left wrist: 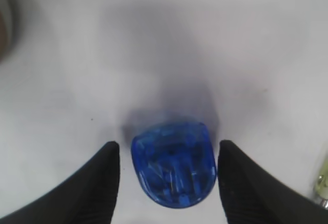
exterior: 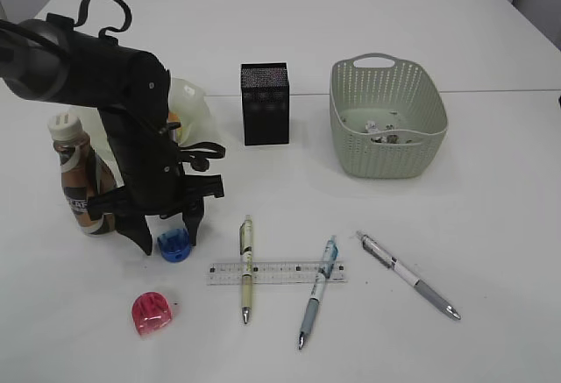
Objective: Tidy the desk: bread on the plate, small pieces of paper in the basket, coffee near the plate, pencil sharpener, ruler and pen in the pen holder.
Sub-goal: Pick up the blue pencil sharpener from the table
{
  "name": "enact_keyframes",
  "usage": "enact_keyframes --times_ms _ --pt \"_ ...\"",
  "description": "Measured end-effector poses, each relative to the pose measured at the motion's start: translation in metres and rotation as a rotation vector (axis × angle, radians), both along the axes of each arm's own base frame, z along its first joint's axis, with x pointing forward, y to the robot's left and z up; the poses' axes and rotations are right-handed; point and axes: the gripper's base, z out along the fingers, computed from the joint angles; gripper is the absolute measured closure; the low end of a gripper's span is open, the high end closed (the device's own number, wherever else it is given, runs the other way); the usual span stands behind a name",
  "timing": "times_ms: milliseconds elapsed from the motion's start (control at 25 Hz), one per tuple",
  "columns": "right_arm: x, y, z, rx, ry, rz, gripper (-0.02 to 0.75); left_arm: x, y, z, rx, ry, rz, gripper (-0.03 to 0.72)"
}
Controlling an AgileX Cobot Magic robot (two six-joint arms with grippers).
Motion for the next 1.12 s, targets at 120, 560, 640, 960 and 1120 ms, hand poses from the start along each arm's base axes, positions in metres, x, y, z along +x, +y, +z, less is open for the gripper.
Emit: enact_keyframes --times_ms 120,560,640,960,1120 --pt "0.0 0.0 0.0 0.0 0.0 0.0 0.177 -0.0001 -0.0001 0.0 -0.001 0.0 -0.006 0.249" --pt "-0.0001 0.0 0.0 0.0 0.001 0.0 0.176 -0.0003 -0.0007 0.0 -0.007 0.003 -0.018 0.253" --pt "-0.0001 0.0 0.0 0.0 0.001 0.0 0.176 -0.0004 -0.0008 0.0 -0.009 0.003 -0.02 0.255" --pt "-0.0001 0.0 0.0 0.0 0.001 0.0 0.176 -0.0009 -0.0018 -0.0015 -0.019 0.012 -0.021 0.255" --pt "-0.0001 0.0 0.0 0.0 0.001 0.0 0.176 -0.0012 -0.0023 -0.0044 -0.021 0.021 -0.022 0.255"
